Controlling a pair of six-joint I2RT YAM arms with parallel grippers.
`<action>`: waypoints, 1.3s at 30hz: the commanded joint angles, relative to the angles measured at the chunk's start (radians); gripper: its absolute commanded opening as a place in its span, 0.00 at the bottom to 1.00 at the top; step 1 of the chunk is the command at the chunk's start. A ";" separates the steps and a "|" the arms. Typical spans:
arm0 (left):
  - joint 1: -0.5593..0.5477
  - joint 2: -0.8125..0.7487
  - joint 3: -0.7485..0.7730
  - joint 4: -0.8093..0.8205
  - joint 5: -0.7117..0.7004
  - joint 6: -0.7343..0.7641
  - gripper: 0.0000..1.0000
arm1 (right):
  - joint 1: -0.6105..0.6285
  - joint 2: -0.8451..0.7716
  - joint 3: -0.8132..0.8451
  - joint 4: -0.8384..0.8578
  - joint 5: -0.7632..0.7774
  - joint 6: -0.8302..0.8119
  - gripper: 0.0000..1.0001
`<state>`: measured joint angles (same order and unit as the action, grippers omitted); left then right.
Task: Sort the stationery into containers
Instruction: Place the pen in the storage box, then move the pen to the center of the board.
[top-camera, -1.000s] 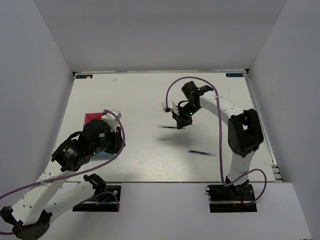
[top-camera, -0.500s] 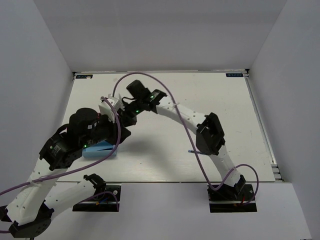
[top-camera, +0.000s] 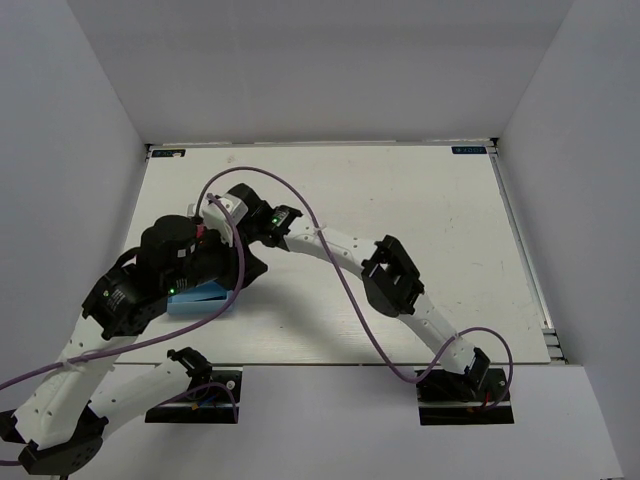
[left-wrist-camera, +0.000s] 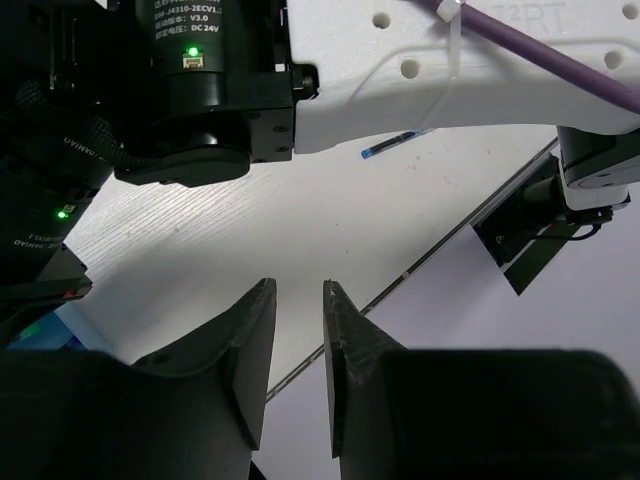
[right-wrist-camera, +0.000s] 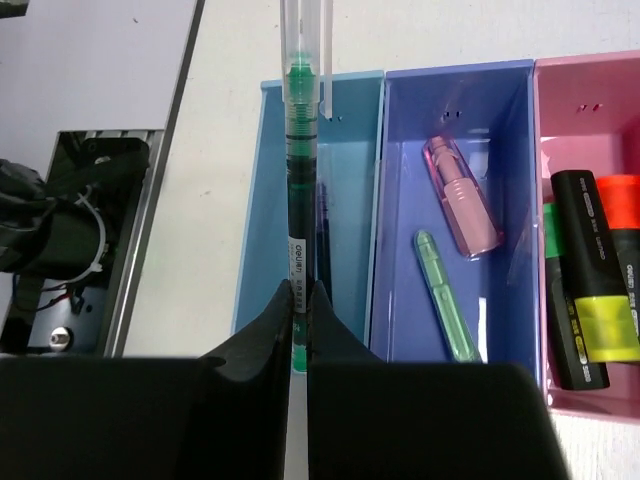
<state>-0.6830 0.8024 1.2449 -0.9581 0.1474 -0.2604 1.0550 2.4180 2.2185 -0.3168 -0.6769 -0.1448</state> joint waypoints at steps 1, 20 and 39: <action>-0.003 -0.014 -0.016 0.021 0.021 -0.002 0.36 | 0.013 0.030 0.038 0.076 0.014 0.010 0.00; -0.003 -0.051 -0.056 0.015 0.006 -0.011 0.24 | 0.037 -0.011 -0.023 0.019 0.082 -0.095 0.46; -0.009 0.103 -0.090 0.126 0.316 0.161 0.67 | -0.401 -0.490 -0.384 -0.347 0.429 0.083 0.86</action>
<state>-0.6846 0.8955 1.1885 -0.9108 0.3698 -0.1547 0.7624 2.0041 1.8931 -0.5076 -0.2092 -0.0841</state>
